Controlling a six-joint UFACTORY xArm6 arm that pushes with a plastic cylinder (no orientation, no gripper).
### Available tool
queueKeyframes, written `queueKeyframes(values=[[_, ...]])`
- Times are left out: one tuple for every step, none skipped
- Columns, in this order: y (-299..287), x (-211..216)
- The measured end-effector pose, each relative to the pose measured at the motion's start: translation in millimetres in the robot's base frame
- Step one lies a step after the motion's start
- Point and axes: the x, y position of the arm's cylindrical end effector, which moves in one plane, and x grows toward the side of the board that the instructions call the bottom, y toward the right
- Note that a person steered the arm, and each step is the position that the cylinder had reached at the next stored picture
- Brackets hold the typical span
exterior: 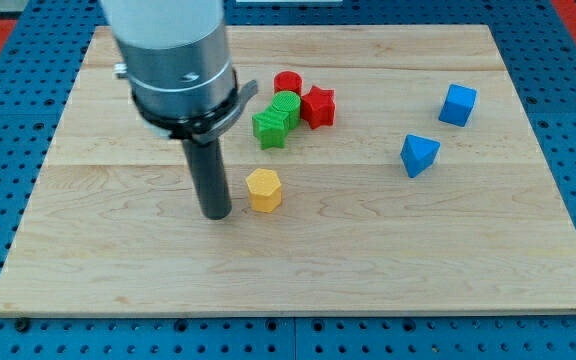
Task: Place the yellow hexagon diagonally in between the blue blocks
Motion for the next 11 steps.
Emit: queueKeyframes(values=[[24,-15],[98,4],[108,11],[138,13],[195,1],[242,-17],[243,-5],[228,22],[262,20],[275,-28],[268,-83]])
